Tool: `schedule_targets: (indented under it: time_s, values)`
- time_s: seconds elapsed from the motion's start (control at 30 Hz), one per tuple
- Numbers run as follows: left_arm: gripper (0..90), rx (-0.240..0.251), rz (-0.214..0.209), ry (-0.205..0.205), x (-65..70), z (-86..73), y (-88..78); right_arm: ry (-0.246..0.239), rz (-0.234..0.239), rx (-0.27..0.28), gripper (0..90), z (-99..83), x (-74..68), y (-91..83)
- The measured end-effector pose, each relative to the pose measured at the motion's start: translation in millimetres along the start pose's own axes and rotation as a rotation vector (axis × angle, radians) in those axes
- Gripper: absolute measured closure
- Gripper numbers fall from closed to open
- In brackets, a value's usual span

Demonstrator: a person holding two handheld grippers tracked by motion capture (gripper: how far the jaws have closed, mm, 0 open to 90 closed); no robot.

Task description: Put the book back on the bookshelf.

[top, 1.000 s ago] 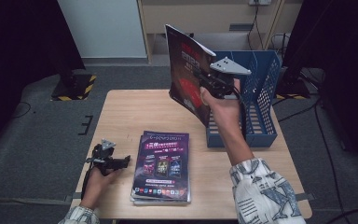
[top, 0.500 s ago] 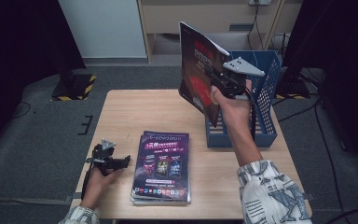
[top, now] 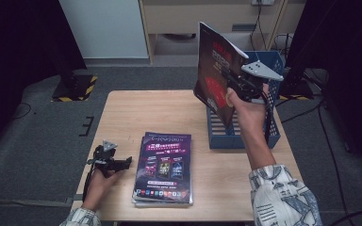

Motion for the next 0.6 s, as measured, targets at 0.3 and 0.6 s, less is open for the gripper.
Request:
schedule_targets:
  time_s: [0.3, 0.6]
  values:
    - [0.0, 0.002, 0.0, -0.003, 0.5, 0.3, 0.2, -0.002, -0.03, 0.007, 86.9, 1.4, 11.4, -8.0]
    - [0.0, 0.002, 0.001, -0.005, 0.8, 0.4, 0.3, -0.001, -0.049, 0.014, 86.9, 2.2, 19.4, -14.1]
Point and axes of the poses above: each handheld gripper's, and its own axes: y roughly forward along the jaws, z roughly out of its top, x roughly to its right, the point moved 4 cm from there along y, roughly forward along the jaws, and after that the axes turned 11 degrees about y, right-handed, at the moved point
